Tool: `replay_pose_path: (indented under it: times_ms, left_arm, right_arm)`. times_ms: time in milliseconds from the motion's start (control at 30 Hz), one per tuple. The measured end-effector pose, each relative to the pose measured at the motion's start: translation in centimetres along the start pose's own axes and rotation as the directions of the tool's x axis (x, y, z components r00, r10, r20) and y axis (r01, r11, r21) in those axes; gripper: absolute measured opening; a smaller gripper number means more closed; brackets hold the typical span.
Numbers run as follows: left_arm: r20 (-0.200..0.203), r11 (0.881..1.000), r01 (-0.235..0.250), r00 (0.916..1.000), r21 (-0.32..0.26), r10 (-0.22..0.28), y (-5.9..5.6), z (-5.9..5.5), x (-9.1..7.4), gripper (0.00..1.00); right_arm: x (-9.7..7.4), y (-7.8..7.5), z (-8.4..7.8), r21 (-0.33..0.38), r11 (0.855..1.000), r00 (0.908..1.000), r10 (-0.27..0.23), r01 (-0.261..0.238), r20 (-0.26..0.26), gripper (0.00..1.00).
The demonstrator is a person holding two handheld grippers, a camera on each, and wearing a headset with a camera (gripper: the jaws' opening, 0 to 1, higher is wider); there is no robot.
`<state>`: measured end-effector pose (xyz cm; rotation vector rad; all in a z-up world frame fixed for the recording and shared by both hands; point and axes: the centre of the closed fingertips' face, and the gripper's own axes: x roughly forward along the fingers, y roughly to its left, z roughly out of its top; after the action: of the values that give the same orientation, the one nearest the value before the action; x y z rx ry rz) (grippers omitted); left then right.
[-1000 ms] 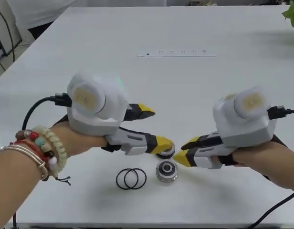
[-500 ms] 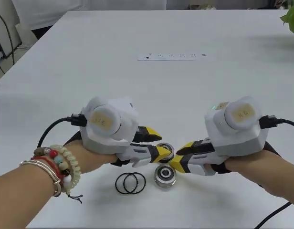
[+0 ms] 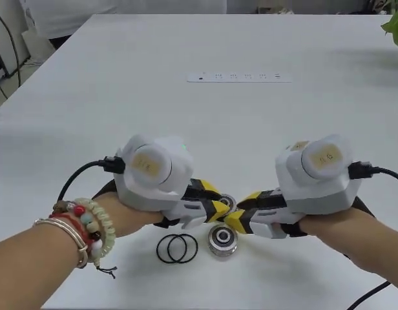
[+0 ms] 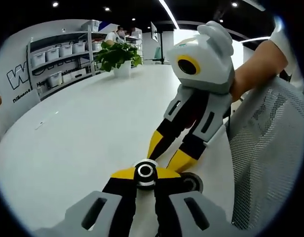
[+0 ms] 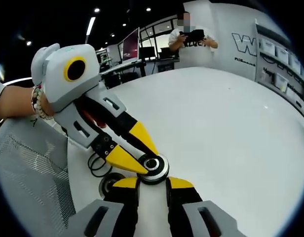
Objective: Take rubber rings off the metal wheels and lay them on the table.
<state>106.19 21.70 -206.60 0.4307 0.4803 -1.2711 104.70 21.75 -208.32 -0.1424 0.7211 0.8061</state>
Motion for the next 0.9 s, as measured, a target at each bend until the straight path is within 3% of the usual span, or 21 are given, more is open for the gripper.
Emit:
replay_pose_path:
  times_ms: [300, 433, 500, 633, 900]
  left_arm:
    - [0.003, 1.000, -0.001, 1.0000, 0.002, 0.001, -0.18, 0.10, -0.02, 0.08]
    - [0.004, 1.000, -0.003, 1.0000, 0.000, 0.003, -0.21, 0.12, -0.05, 0.08]
    - [0.003, 1.000, -0.004, 1.0000, -0.001, 0.004, -0.24, 0.11, -0.08, 0.08]
    - [0.000, 1.000, -0.009, 1.0000, -0.004, 0.009, -0.24, 0.13, -0.07, 0.08]
    - [-0.003, 1.000, -0.011, 0.9999, -0.007, 0.011, -0.25, 0.08, -0.12, 0.08]
  right_arm:
    - [0.22, 0.07, 0.47, 0.003, 1.000, 0.9997, -0.011, 0.011, 0.021, 0.25]
    - [0.31, -0.06, -0.09, -0.080, 0.997, 0.9996, -0.025, 0.023, -0.014, 0.22]
    - [0.36, -0.06, 0.34, -0.075, 0.997, 0.9997, -0.026, 0.026, 0.004, 0.21]
    - [0.28, -0.10, 0.18, -0.110, 0.994, 0.9999, -0.012, 0.010, -0.012, 0.19]
    - [-0.05, -0.23, -0.19, -0.111, 0.994, 0.9992, 0.001, -0.005, -0.039, 0.12]
